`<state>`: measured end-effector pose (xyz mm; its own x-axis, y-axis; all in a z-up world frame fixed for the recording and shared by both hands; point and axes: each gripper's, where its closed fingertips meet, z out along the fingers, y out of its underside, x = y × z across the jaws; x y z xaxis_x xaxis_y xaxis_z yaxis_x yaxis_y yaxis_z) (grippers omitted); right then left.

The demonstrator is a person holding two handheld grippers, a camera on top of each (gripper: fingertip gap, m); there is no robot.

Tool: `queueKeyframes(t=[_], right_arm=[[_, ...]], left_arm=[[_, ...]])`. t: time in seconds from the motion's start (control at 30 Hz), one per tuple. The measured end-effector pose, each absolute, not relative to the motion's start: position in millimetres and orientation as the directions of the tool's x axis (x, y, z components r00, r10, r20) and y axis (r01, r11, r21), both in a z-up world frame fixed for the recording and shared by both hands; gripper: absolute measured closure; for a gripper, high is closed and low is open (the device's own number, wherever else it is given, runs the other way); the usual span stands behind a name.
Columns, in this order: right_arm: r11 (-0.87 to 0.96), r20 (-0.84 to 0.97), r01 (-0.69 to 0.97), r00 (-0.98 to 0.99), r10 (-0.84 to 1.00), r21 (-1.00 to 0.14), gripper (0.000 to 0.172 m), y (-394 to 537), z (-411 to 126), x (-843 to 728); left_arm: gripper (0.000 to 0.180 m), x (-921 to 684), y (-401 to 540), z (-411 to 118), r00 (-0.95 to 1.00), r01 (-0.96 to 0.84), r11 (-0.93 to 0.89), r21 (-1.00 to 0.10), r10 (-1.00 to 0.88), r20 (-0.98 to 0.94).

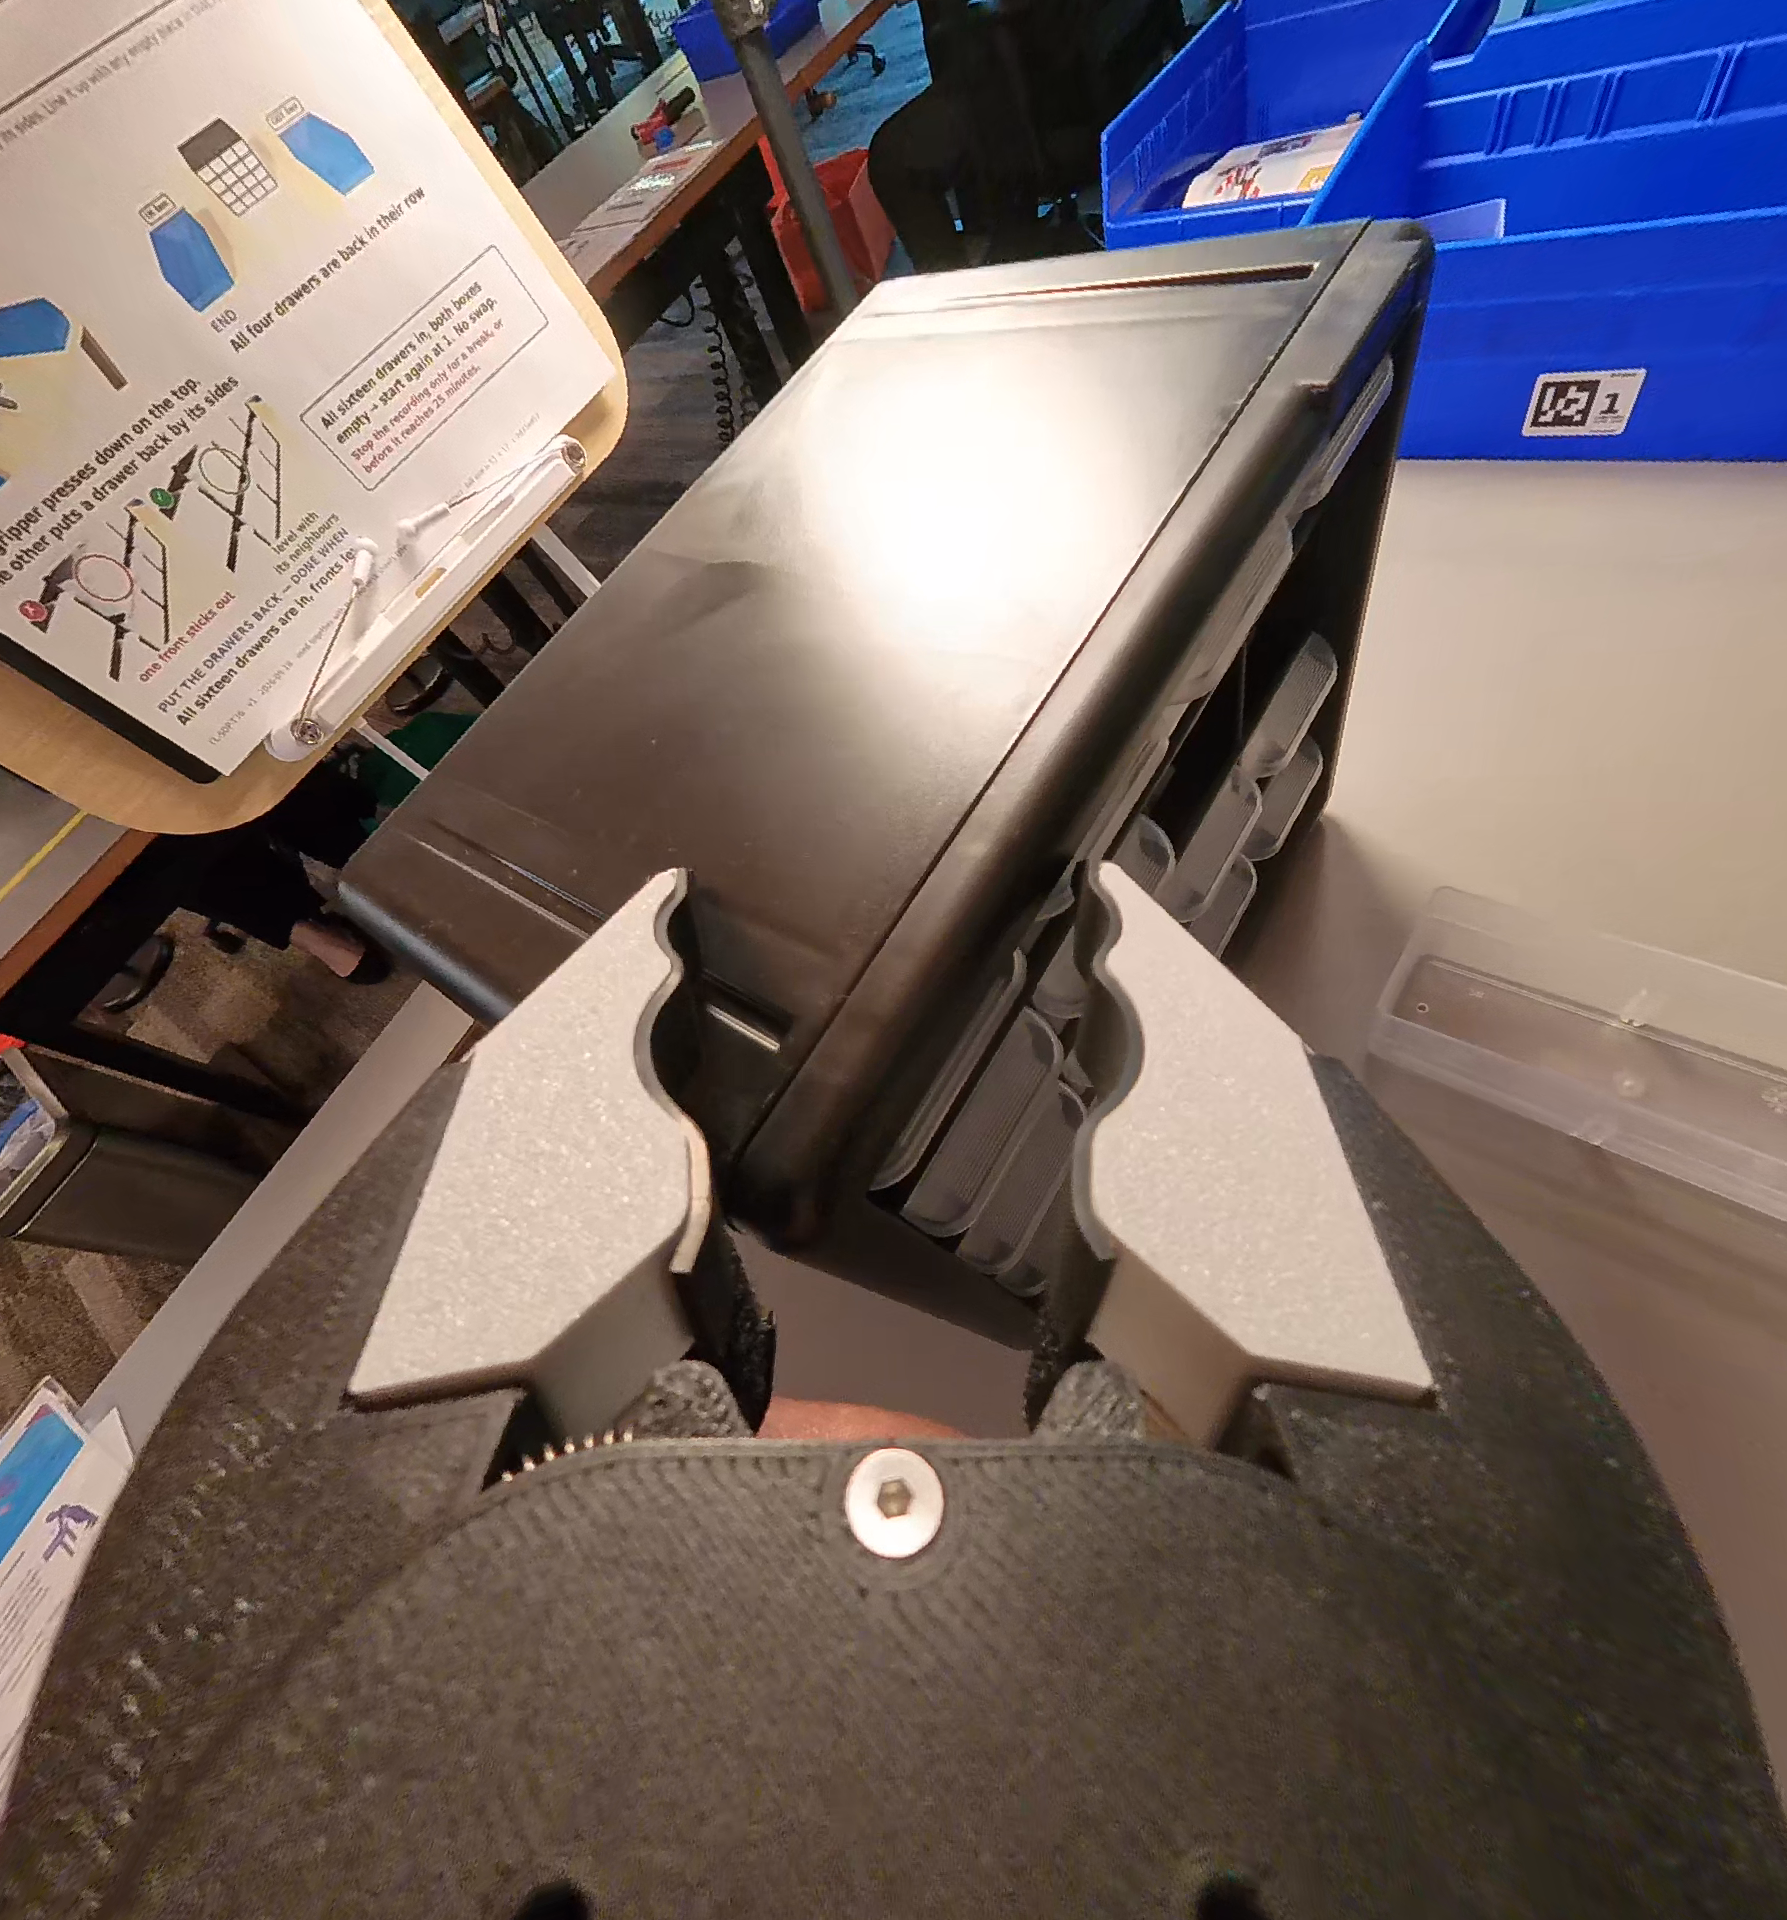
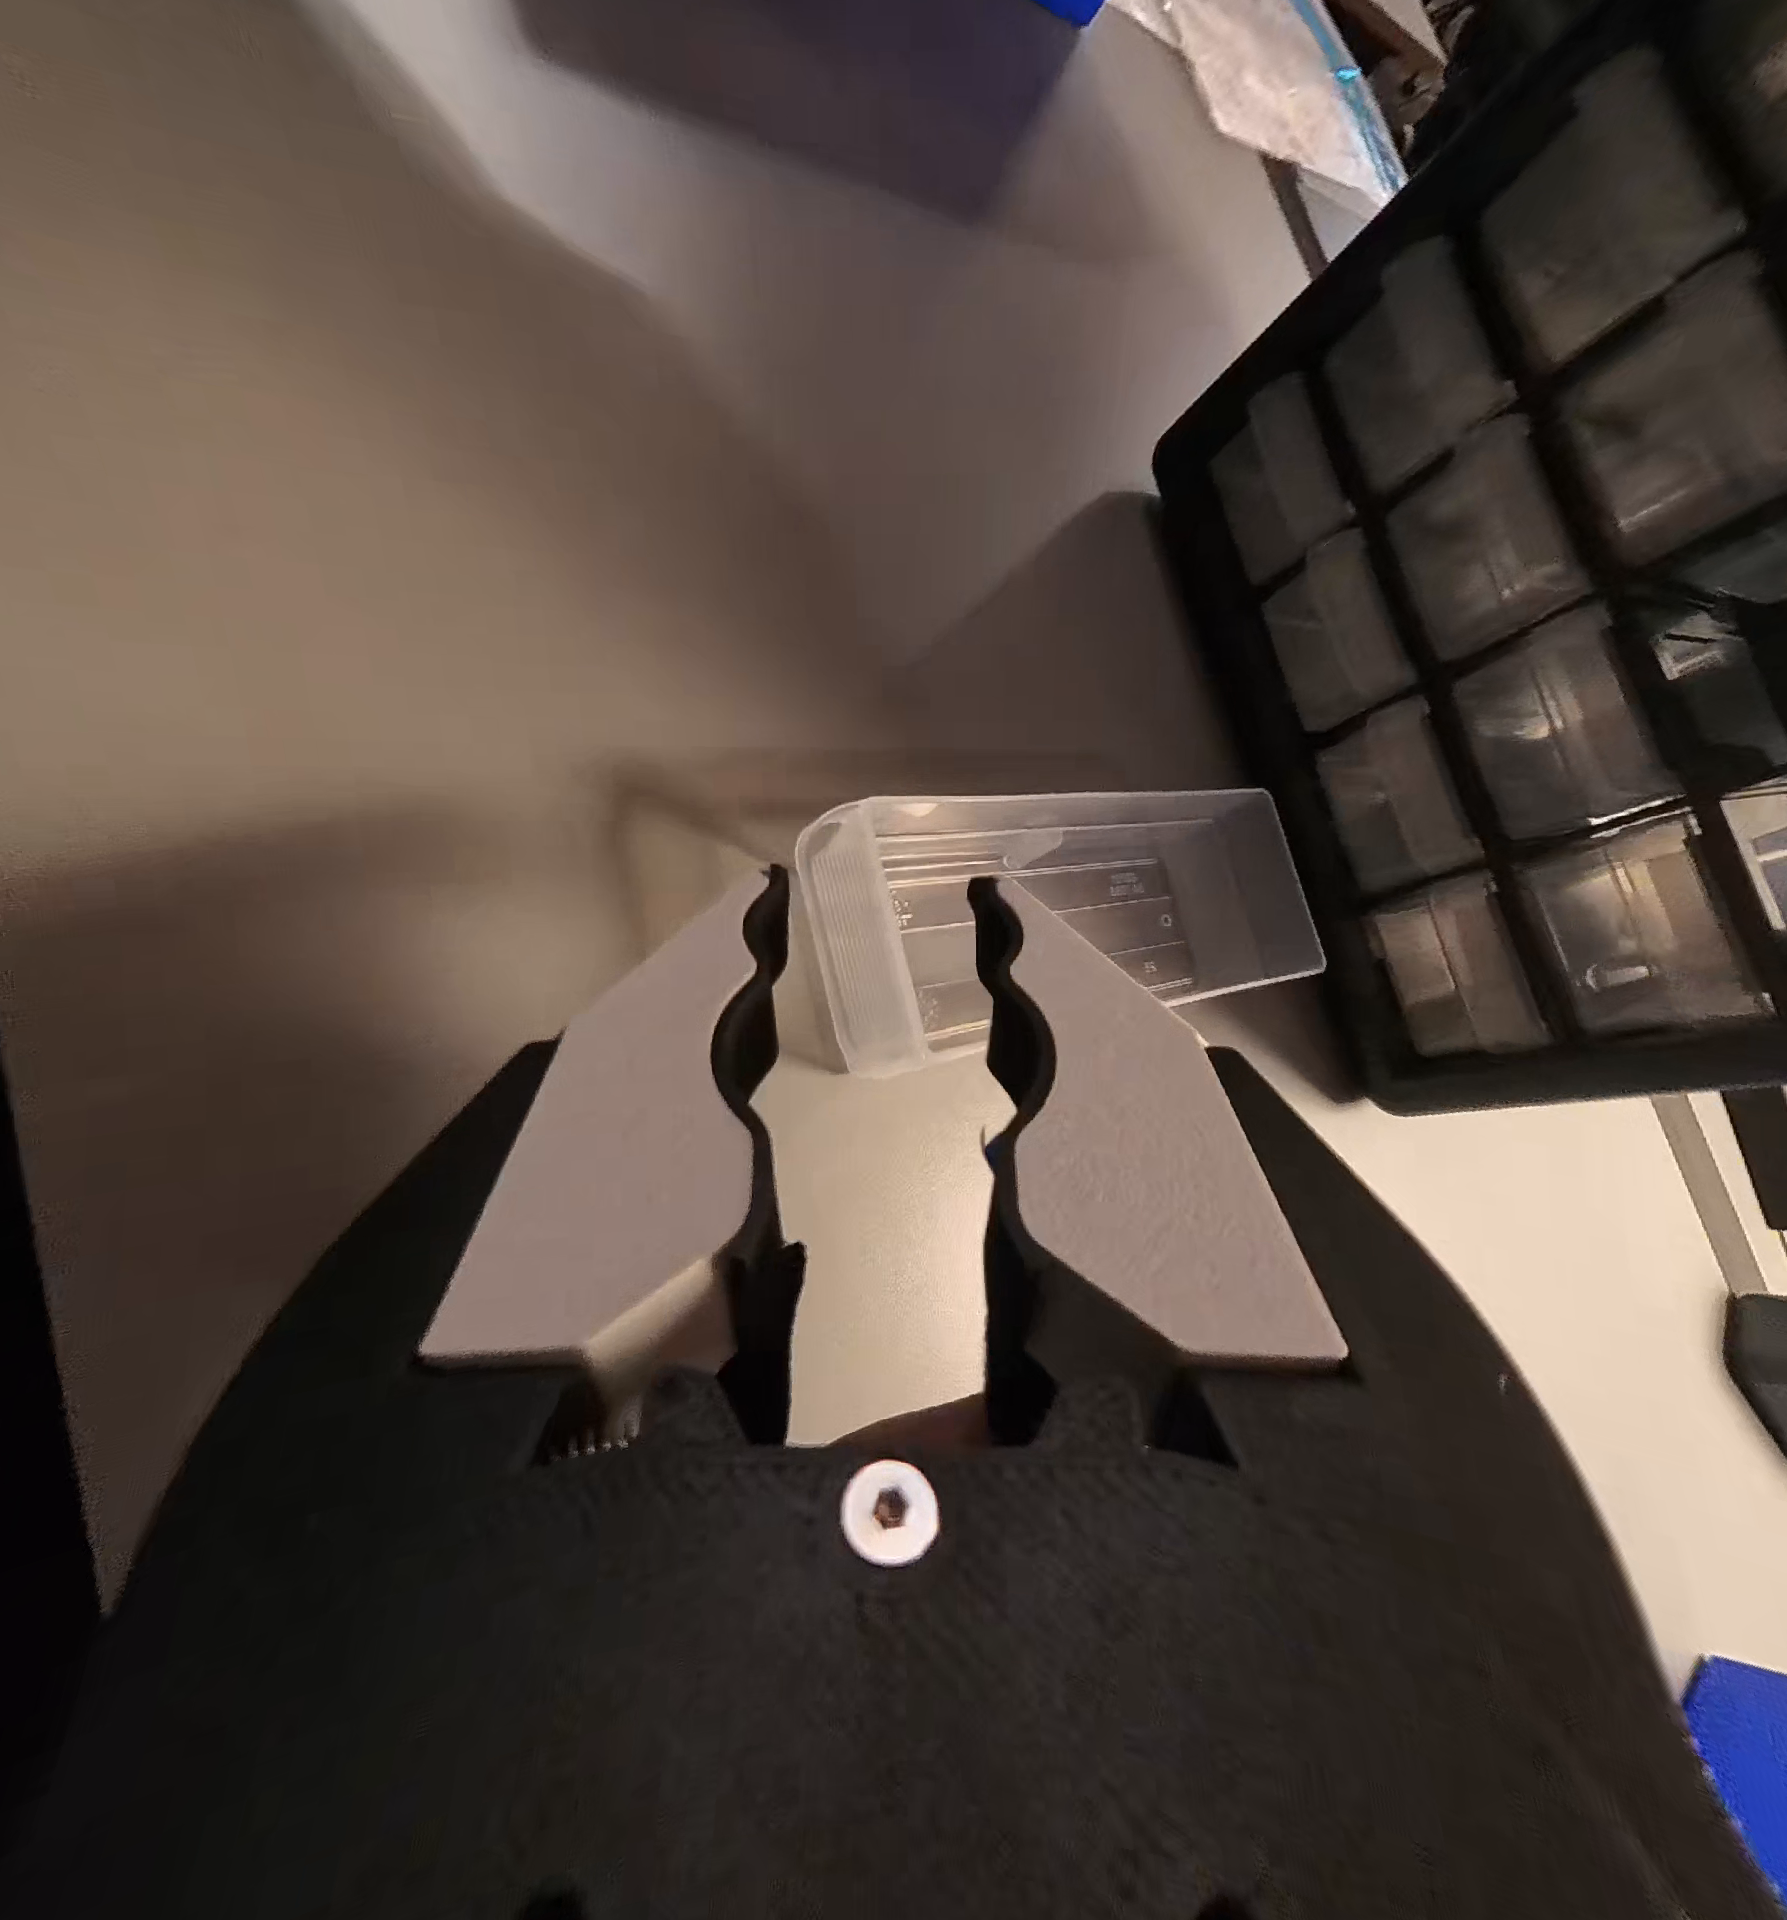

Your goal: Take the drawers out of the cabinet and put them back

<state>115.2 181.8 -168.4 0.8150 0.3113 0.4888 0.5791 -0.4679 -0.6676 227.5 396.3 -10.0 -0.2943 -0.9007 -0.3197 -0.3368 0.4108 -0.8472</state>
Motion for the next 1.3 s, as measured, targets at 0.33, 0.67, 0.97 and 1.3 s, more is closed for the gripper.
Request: queueKeyframes(t=[0.33,0.67,0.97,1.3], right_arm=[[-0.546,0.568,0.67,0.732,0.376,-0.503,0.15,186.7,-195.3,128.4],[-0.386,0.404,0.423,0.905,0.134,-0.819,0.152,163.0,-114.7,142.1],[-0.262,0.329,0.244,0.873,-0.36,-0.934,0.152,61.3,9.5,274.4],[-0.515,0.209,-0.132,0.807,-0.552,-0.847,0.151,-6.0,-91.6,452.4]], left_arm=[[0.109,227.3,396.5,-10.2,-0.294,-0.338,0.412,-0.846,-0.9,-0.321],[0.109,227.5,397.1,-9.8,-0.294,-0.336,0.407,-0.849,-0.902,-0.317],[0.109,227.5,397.2,-9.7,-0.291,-0.337,0.407,-0.849,-0.903,-0.318],[0.108,227.1,397.2,-9.9,-0.287,-0.339,0.411,-0.846,-0.902,-0.323]])
